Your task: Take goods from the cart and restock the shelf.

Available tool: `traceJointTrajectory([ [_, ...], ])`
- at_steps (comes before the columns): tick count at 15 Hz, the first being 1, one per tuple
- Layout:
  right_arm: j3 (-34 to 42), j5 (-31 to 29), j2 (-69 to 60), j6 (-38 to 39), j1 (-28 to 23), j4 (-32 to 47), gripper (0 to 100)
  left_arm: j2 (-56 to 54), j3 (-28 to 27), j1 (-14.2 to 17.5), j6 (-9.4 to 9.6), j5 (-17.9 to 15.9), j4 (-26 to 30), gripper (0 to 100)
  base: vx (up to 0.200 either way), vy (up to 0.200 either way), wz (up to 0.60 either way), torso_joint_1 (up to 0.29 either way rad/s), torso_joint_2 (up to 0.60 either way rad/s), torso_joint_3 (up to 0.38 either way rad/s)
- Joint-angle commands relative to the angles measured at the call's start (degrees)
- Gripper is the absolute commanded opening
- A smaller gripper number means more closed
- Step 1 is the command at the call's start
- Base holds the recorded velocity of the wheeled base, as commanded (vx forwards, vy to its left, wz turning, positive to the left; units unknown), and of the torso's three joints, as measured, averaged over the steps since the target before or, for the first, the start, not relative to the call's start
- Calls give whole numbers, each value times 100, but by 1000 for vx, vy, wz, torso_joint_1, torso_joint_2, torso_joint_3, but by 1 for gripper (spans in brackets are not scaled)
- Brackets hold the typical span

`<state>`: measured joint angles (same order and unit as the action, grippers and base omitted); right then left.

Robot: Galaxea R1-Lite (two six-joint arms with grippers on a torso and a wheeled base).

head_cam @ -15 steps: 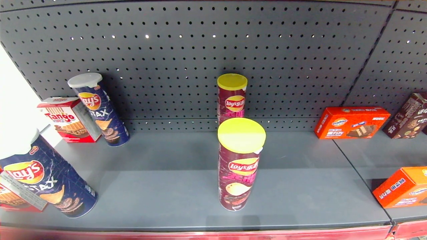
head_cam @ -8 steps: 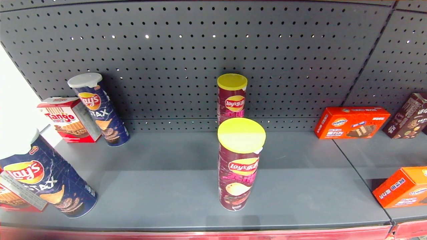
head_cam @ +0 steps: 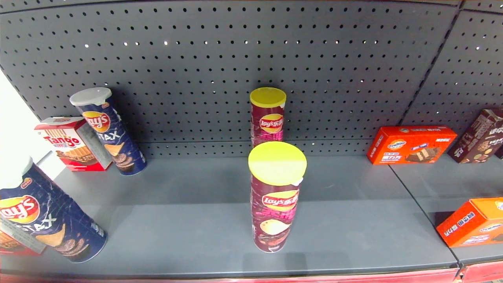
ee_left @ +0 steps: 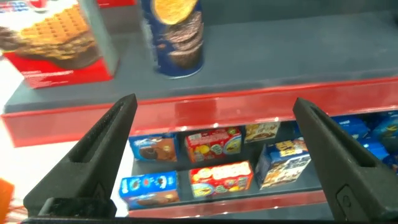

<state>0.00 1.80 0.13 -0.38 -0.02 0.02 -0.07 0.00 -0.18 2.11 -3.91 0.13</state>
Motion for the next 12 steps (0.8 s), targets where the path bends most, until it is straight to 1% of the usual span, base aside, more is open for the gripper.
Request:
traceJointTrajectory([
  [1,0,4,4,-6,2,-2,100,7,0,1,0,-4,-5,100,0,0,0,0,0,0],
  [3,0,4,4,-6,2,-2,100,7,0,1,-9,-4,-5,100,0,0,0,0,0,0],
  [5,0,4,4,3,2,-2,100,7,0,1,-26,13,-5,100,-200,0,0,7,5,0],
  [9,0,4,4,-6,2,-2,100,7,0,1,-26,13,-5,100,0,0,0,0,0,0],
  [12,0,4,4,-6,2,6,100,7,0,1,9,-4,-5,100,0,0,0,0,0,0],
])
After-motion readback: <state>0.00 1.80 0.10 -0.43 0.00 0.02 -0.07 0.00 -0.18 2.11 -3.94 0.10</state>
